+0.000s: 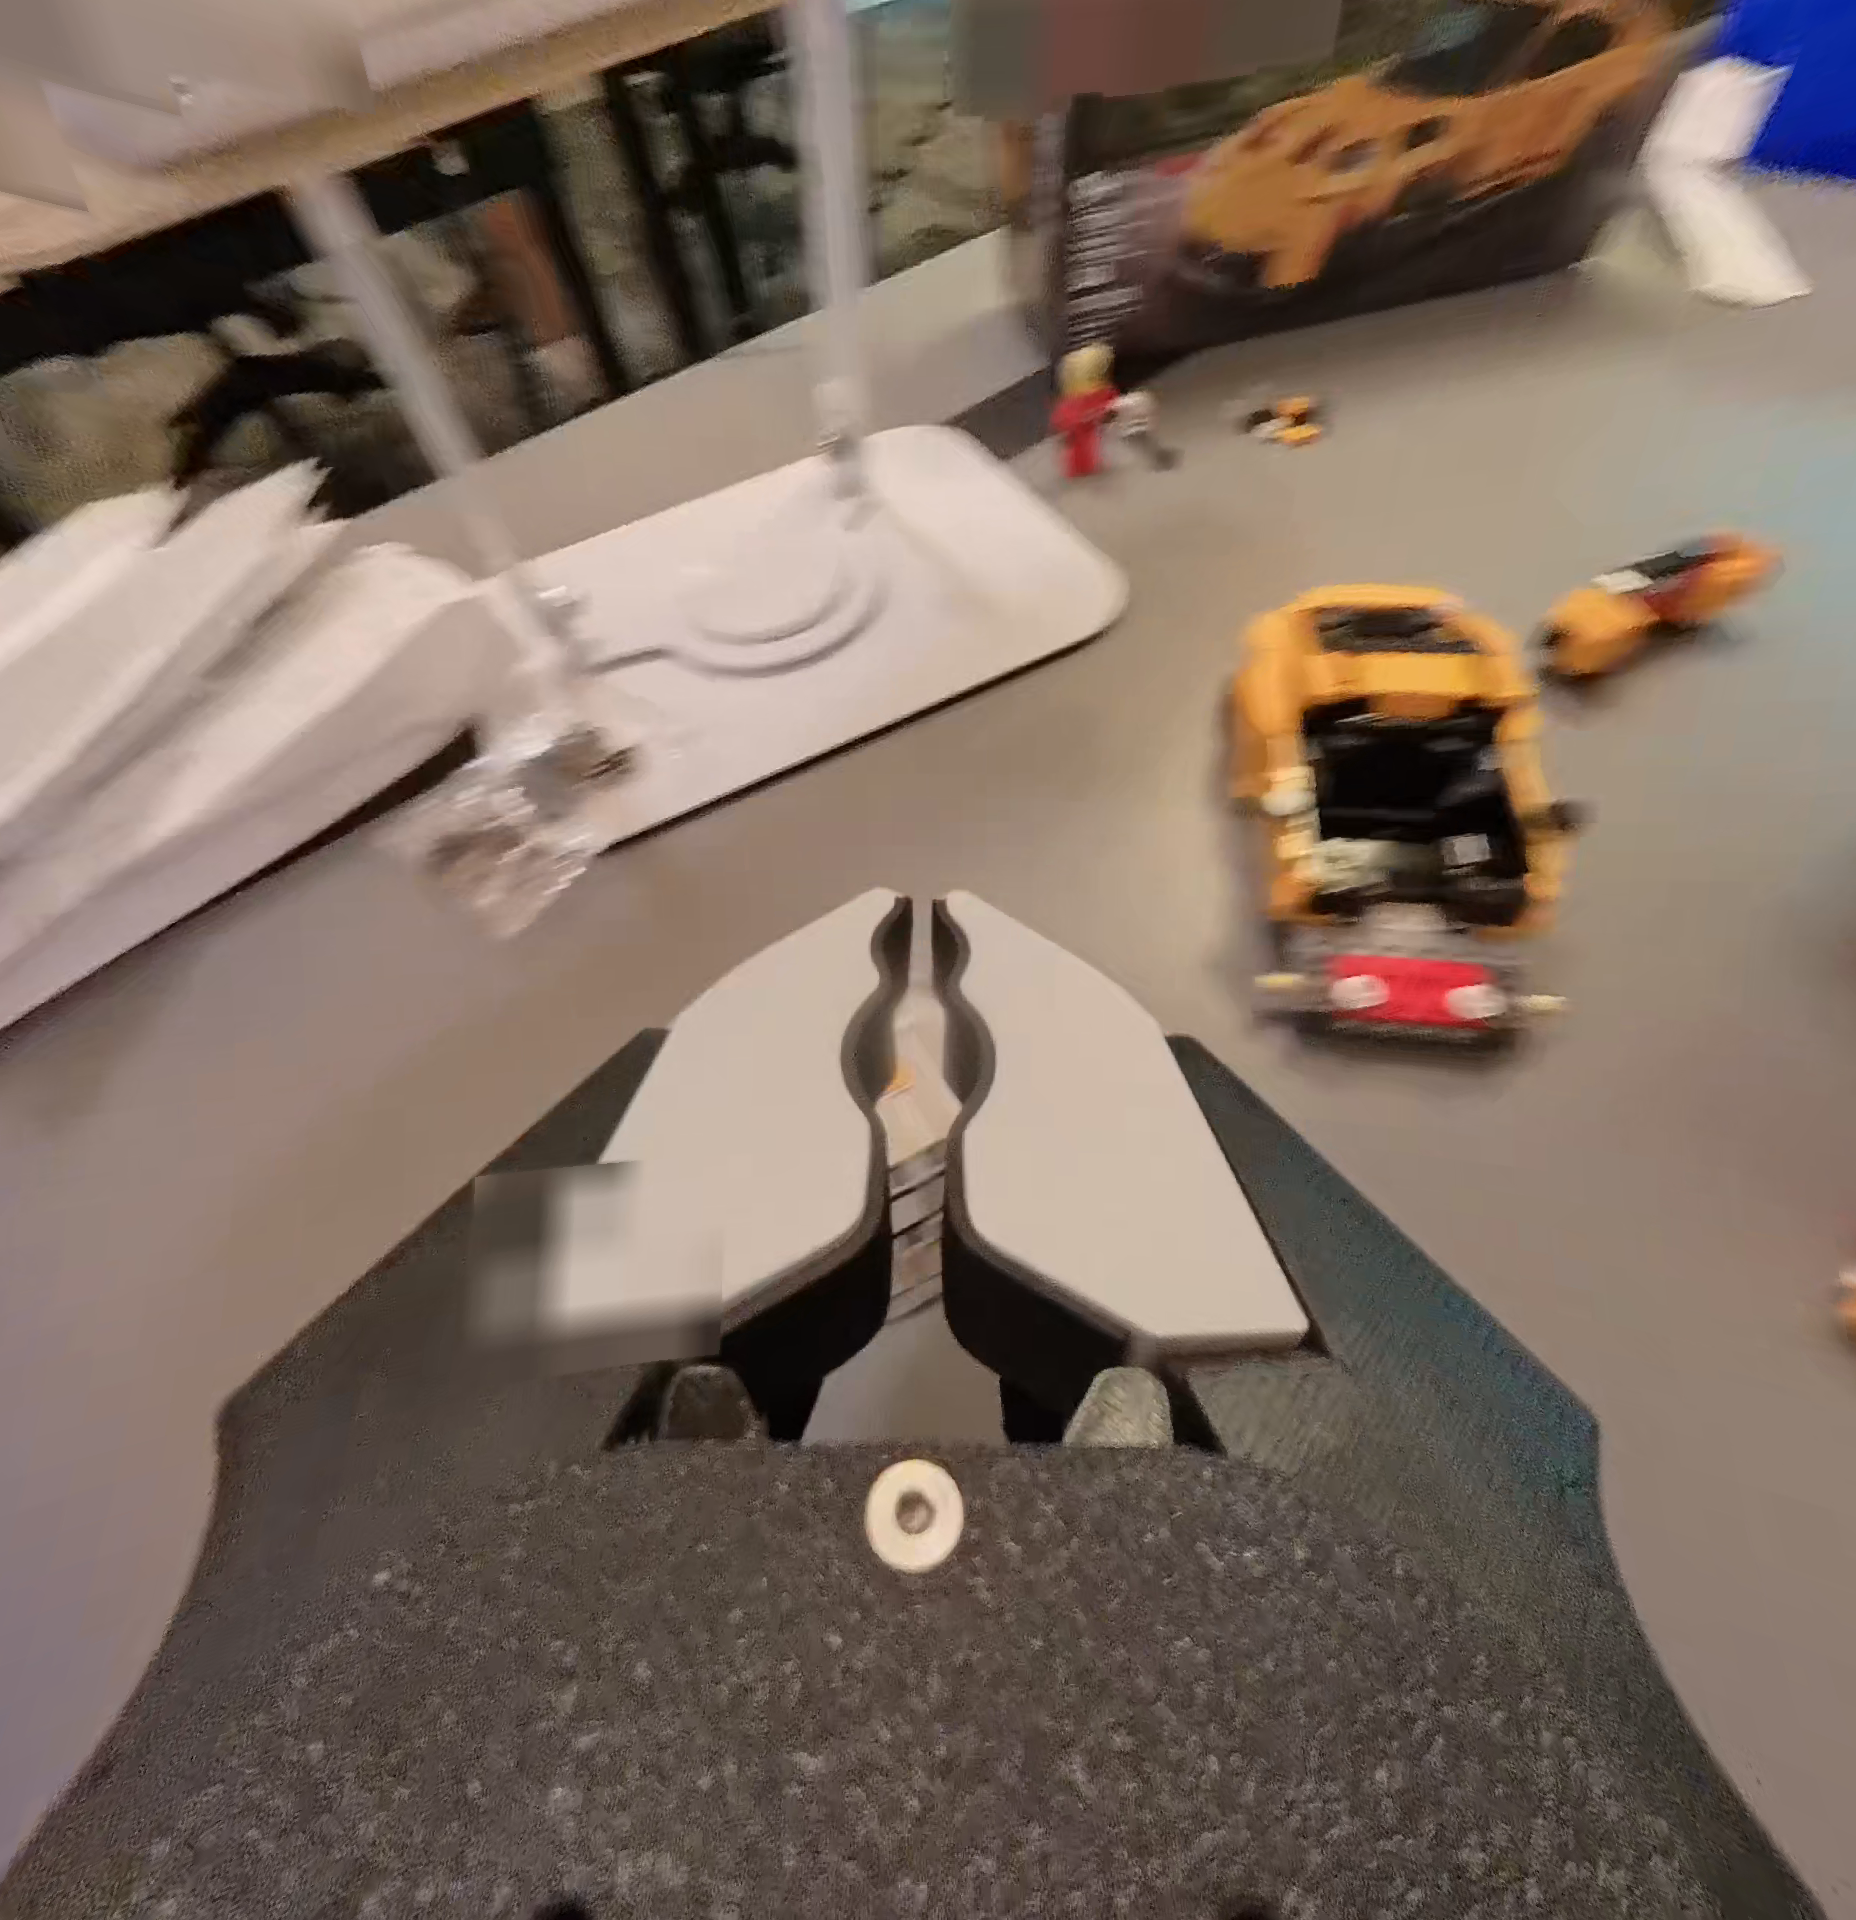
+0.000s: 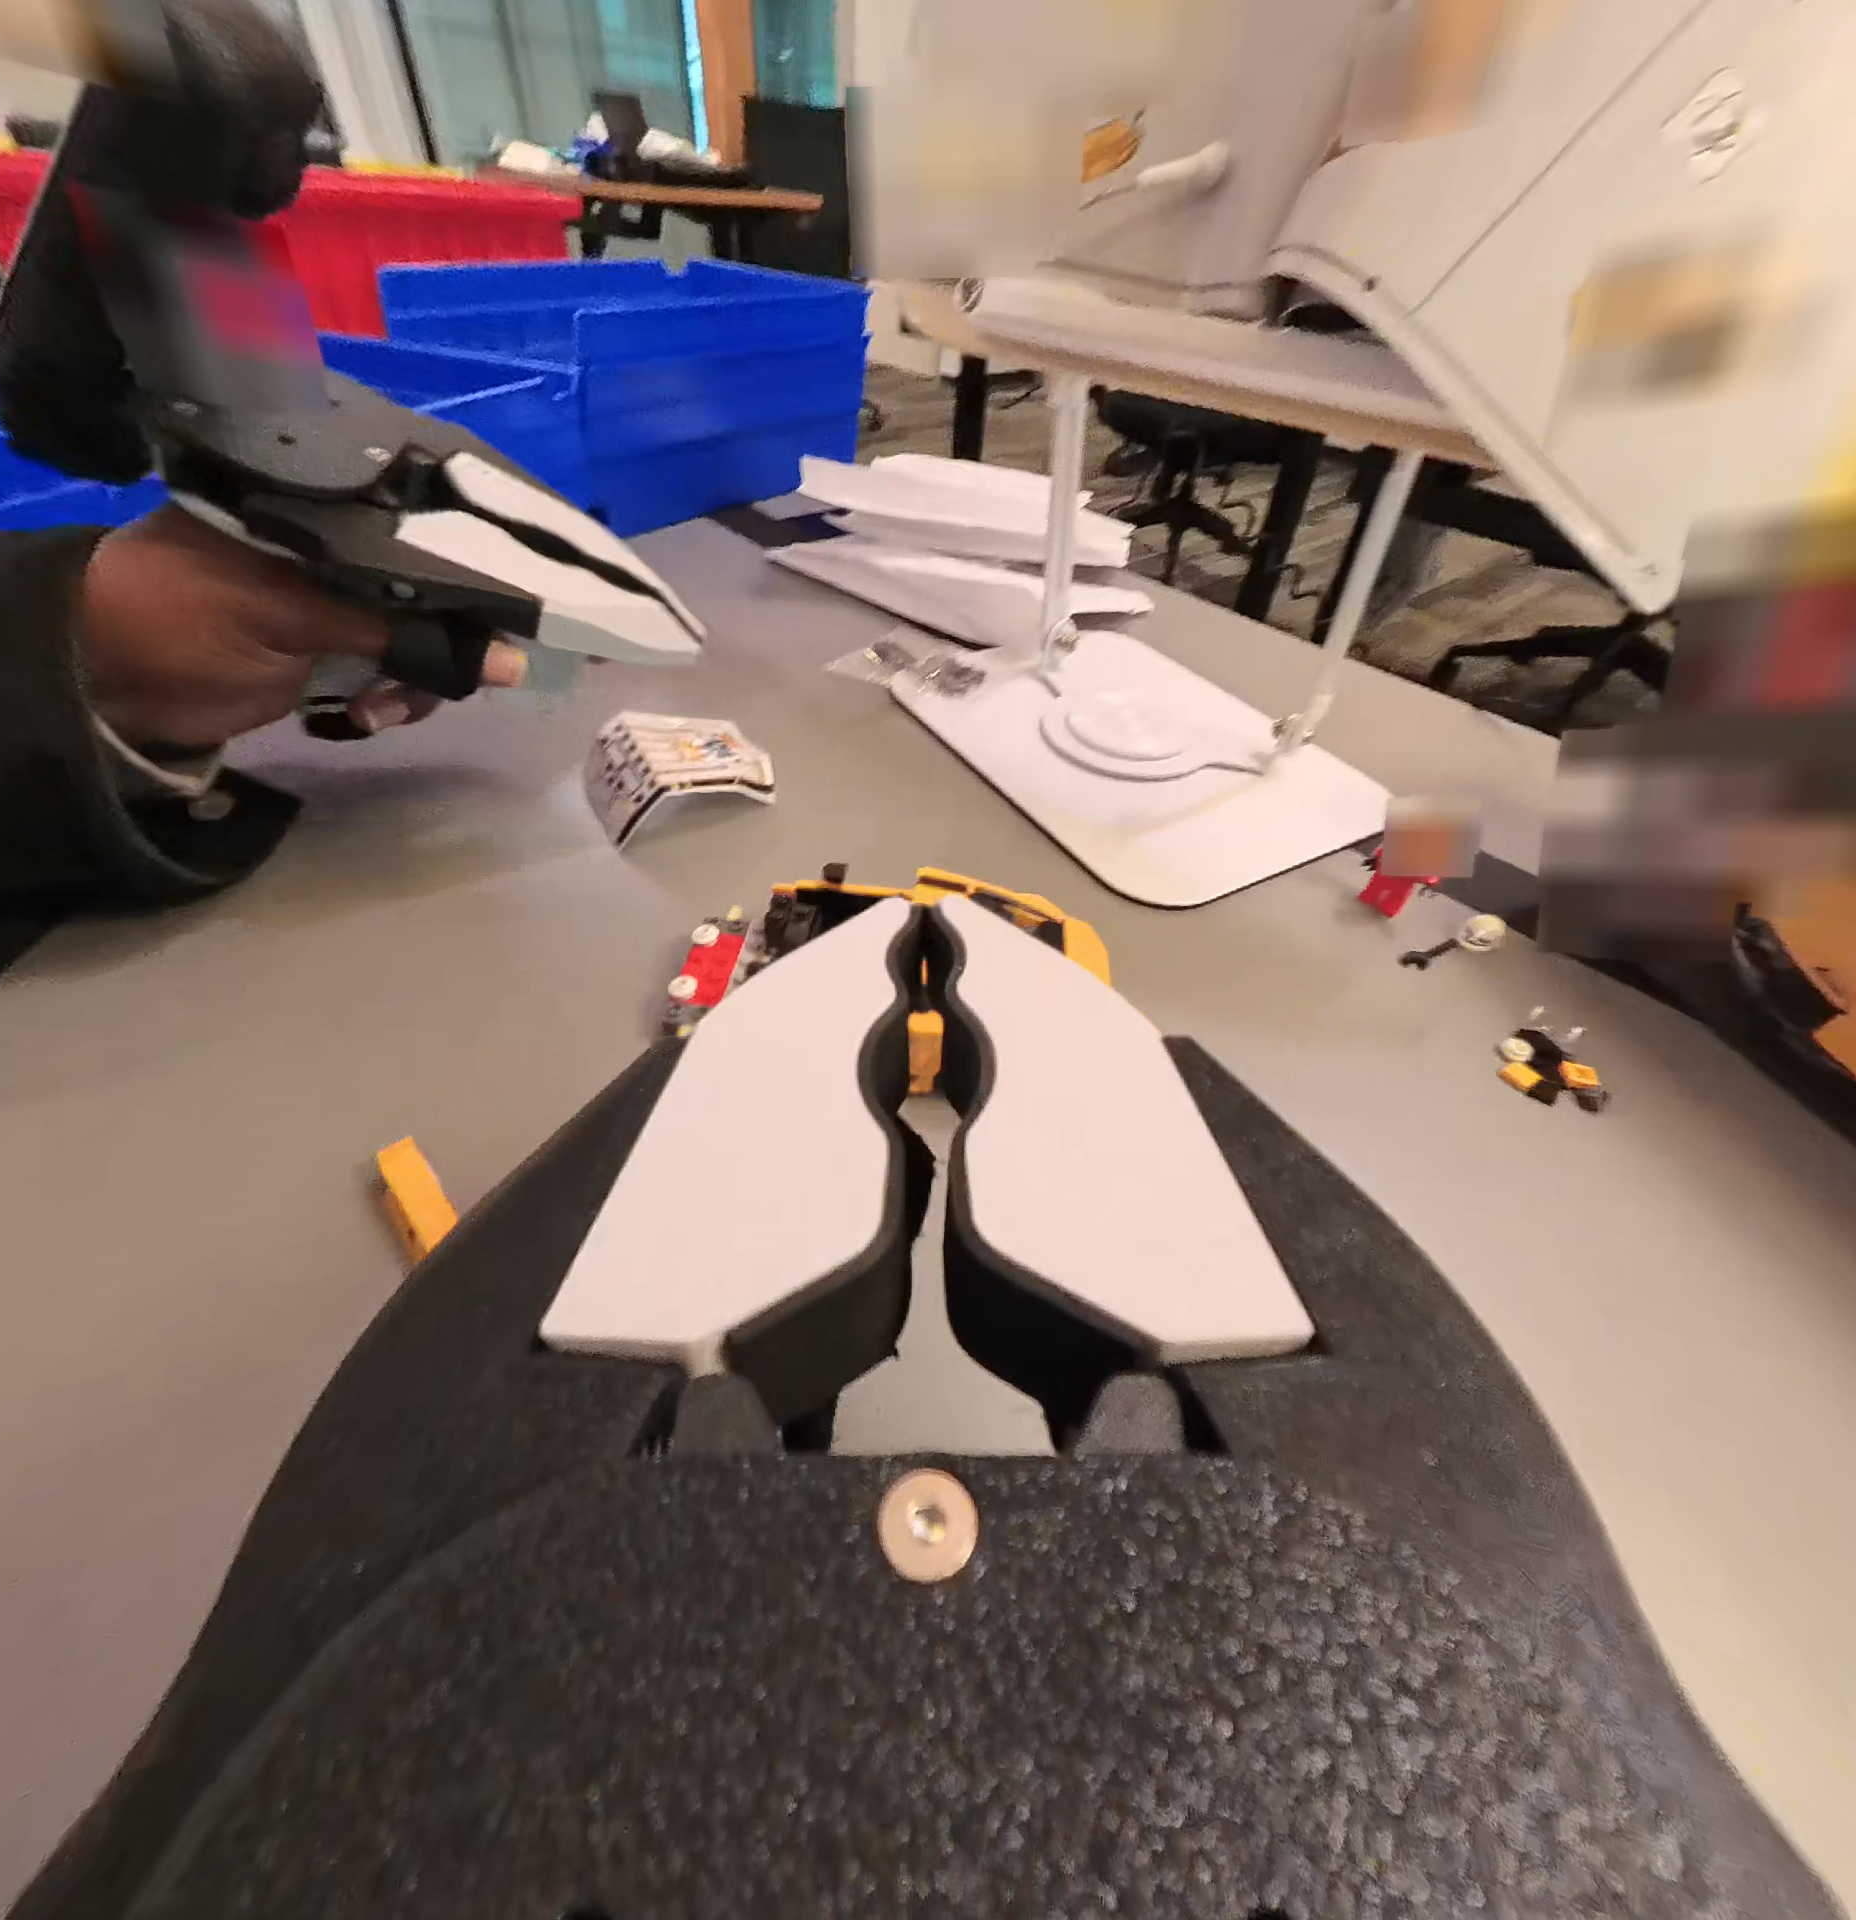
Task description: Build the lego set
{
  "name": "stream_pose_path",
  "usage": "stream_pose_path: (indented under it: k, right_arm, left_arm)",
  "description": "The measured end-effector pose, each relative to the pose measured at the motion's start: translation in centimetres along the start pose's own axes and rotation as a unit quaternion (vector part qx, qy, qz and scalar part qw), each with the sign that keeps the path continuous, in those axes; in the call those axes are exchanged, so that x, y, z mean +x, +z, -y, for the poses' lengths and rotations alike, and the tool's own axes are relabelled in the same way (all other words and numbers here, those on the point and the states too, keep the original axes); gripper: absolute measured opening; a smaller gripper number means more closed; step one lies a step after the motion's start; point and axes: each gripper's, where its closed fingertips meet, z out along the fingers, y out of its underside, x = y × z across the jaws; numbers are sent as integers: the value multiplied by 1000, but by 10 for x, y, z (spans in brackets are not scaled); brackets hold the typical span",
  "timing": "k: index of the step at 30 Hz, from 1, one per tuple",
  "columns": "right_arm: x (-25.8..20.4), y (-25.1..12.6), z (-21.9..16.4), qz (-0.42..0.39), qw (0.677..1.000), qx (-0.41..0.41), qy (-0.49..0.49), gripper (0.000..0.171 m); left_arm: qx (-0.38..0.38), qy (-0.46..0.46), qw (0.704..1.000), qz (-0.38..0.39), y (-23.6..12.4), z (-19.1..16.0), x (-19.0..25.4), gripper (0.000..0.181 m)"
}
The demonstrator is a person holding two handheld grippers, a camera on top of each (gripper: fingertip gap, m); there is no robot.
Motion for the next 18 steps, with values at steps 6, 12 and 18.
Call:
stream_pose_path:
  k: [6, 12, 18]
  right_arm:
    - [6, 3, -4, -17, 1000, 4, 3, 0]
    - [-2, 7, -9, 0, 1000, -6, -17, 0]
    - [-22, 10, -14, 41, 997, -16, -58, 0]
  left_arm:
    - [-98, -132, 984, -72, -16, -54, -17, 37]
    - [-162, -53, 979, -110, -14, -81, 3, 52]
    - [-121, -47, 978, -161, -19, -65, 23, 0]
